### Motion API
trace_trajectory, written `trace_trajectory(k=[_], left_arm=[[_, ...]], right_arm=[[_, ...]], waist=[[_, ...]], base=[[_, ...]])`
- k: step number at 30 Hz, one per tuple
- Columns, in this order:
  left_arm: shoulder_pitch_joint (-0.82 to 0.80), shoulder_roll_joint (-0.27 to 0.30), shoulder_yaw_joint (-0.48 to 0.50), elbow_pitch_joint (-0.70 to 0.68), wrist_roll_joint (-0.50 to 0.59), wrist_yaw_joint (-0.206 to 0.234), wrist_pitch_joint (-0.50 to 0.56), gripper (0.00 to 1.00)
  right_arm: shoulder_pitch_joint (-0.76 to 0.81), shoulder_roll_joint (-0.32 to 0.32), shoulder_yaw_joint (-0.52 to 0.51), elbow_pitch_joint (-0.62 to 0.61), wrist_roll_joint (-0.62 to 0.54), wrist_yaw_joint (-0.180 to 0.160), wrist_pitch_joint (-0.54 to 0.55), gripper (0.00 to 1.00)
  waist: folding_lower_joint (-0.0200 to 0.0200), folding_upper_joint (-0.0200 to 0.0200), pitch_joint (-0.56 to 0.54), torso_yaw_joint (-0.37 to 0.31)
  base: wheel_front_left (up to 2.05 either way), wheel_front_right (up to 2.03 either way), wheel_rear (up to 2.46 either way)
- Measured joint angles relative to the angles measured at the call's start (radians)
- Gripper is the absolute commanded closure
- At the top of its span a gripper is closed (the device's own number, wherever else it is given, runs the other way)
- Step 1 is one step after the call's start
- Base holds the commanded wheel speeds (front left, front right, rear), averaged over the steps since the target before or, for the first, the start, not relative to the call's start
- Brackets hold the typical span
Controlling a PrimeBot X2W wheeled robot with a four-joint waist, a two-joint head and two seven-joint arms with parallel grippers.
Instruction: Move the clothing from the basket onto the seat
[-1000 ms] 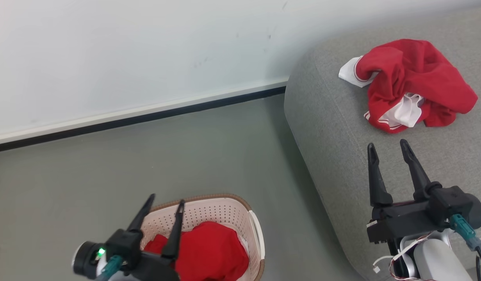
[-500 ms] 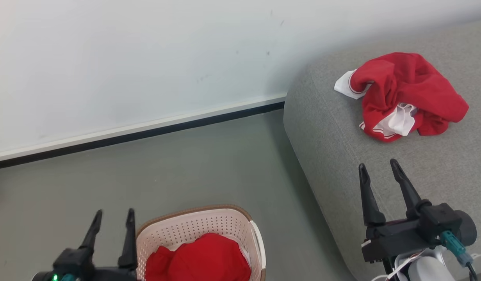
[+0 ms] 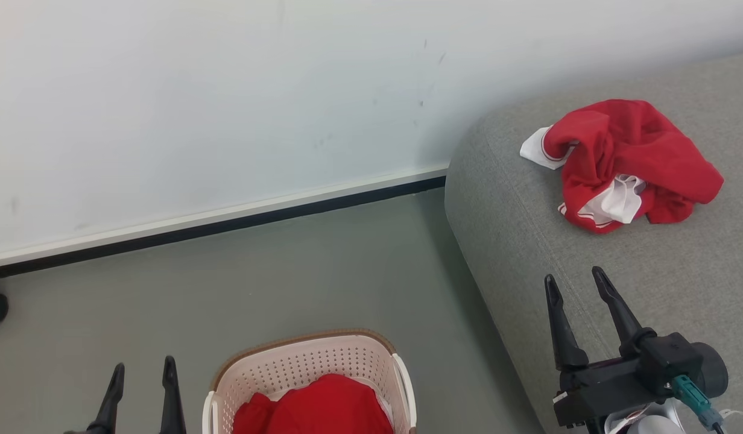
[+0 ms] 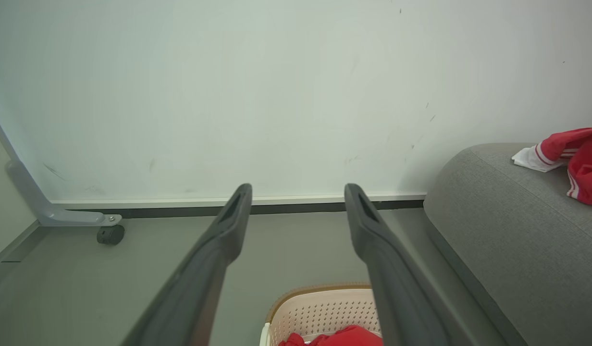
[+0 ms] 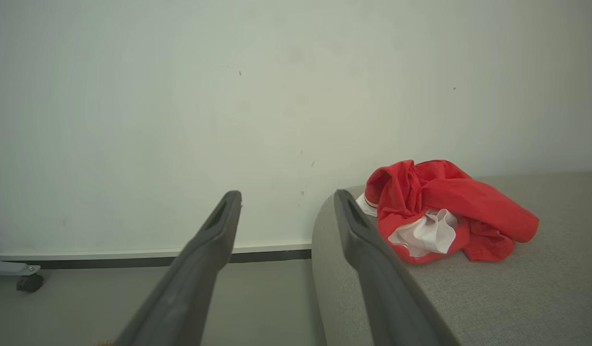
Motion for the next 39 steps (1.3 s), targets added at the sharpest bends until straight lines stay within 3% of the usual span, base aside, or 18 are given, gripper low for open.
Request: trace_trajectory(k=[39], left_arm=[[0.095, -0.034, 0.043, -0.143, 0.025, 0.018, 0.014, 0.00]], right_arm=[[0.020, -0.002, 0.009, -0.028, 0.002, 0.010, 0.036, 0.00]], waist=[[0.0001, 0.0000, -0.015, 0.003]], base=[[0.00, 0.00, 0.00]])
